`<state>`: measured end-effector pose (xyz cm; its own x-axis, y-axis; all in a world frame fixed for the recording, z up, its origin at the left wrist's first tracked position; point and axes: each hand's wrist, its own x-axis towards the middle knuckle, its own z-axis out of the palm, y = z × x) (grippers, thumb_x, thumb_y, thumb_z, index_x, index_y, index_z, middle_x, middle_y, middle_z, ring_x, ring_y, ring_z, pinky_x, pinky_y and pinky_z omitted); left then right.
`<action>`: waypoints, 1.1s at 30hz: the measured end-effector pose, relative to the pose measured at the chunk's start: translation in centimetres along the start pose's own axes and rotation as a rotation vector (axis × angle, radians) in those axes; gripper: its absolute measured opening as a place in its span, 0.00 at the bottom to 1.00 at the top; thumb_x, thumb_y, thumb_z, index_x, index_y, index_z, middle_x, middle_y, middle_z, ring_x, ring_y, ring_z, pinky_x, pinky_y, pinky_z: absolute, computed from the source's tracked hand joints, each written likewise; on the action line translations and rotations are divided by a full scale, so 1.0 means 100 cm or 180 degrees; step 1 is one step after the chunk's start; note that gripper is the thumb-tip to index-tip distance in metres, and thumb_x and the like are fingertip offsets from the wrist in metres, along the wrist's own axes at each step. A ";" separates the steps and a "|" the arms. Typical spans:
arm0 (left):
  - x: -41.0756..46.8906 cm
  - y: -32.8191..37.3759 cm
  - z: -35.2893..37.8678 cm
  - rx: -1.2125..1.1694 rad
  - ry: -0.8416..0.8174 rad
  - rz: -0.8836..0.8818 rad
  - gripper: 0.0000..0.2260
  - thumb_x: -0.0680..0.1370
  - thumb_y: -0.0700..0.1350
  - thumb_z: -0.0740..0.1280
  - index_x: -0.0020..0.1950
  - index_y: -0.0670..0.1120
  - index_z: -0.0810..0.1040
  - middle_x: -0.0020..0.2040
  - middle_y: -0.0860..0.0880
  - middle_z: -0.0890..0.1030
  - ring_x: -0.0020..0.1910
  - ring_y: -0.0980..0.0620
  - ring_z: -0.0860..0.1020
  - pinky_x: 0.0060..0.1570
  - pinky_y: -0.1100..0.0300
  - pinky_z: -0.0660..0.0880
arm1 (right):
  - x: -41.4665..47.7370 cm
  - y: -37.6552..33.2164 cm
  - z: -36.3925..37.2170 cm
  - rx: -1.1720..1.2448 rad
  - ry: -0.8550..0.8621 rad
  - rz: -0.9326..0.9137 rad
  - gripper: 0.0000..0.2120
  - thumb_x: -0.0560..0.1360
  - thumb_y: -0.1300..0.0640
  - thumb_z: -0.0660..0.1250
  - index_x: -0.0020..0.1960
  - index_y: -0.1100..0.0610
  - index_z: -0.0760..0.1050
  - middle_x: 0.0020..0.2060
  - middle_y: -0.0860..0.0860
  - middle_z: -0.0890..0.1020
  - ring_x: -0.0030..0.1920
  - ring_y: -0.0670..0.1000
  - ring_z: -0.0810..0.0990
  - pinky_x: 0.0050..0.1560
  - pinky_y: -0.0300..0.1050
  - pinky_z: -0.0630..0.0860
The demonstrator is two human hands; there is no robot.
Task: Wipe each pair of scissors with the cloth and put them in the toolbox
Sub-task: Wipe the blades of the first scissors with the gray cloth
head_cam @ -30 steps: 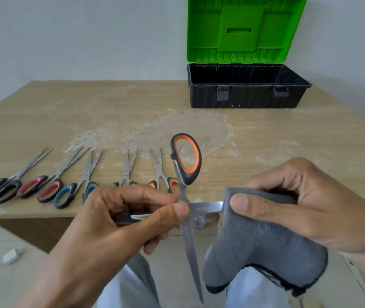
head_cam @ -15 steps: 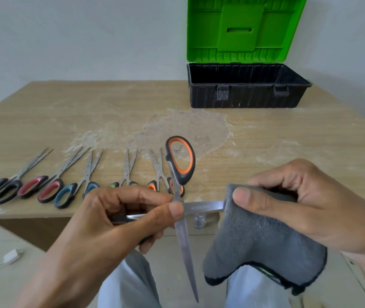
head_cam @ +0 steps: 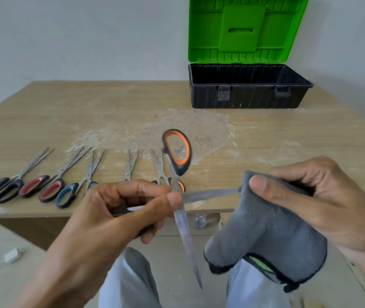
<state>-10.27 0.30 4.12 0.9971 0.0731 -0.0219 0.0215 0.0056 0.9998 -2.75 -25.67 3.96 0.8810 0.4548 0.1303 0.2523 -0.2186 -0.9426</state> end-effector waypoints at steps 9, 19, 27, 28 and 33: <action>0.009 0.001 0.017 -0.0949 0.1205 0.0374 0.05 0.65 0.45 0.74 0.35 0.44 0.86 0.27 0.48 0.77 0.26 0.55 0.70 0.26 0.69 0.68 | -0.001 -0.002 0.001 0.0202 -0.0447 0.0331 0.23 0.72 0.31 0.73 0.49 0.50 0.90 0.42 0.64 0.88 0.44 0.73 0.85 0.47 0.74 0.79; 0.014 -0.003 0.036 -0.0993 0.1455 0.0590 0.05 0.66 0.47 0.75 0.38 0.45 0.87 0.29 0.47 0.77 0.27 0.53 0.70 0.28 0.67 0.69 | 0.004 -0.005 0.015 0.0069 -0.0614 0.0033 0.11 0.77 0.39 0.71 0.48 0.42 0.90 0.39 0.50 0.90 0.37 0.48 0.86 0.40 0.34 0.75; 0.013 -0.007 0.050 -0.1203 0.1456 0.0544 0.04 0.67 0.45 0.74 0.37 0.45 0.86 0.27 0.48 0.77 0.27 0.53 0.71 0.26 0.67 0.69 | 0.004 0.000 0.024 -0.0163 -0.0662 -0.0069 0.18 0.75 0.36 0.70 0.43 0.49 0.89 0.33 0.63 0.80 0.31 0.61 0.75 0.33 0.47 0.68; 0.012 -0.007 0.052 -0.1226 0.1438 0.0548 0.04 0.68 0.44 0.74 0.36 0.45 0.86 0.27 0.48 0.77 0.27 0.53 0.71 0.26 0.67 0.69 | 0.004 0.000 0.026 -0.0215 -0.0593 -0.0108 0.18 0.76 0.37 0.71 0.40 0.49 0.88 0.31 0.60 0.79 0.30 0.59 0.74 0.32 0.44 0.67; 0.014 -0.009 0.041 -0.1450 0.1568 0.0508 0.03 0.70 0.42 0.73 0.38 0.44 0.87 0.31 0.47 0.82 0.27 0.56 0.73 0.25 0.68 0.69 | 0.003 0.005 0.015 -0.0342 -0.0237 -0.0240 0.22 0.76 0.39 0.71 0.33 0.55 0.82 0.24 0.50 0.73 0.25 0.45 0.70 0.29 0.33 0.65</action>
<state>-8.64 -3.66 3.22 0.8336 0.5520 0.0184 -0.2632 0.3677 0.8919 -2.93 -24.30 3.06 0.8267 0.5355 0.1726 0.3616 -0.2707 -0.8922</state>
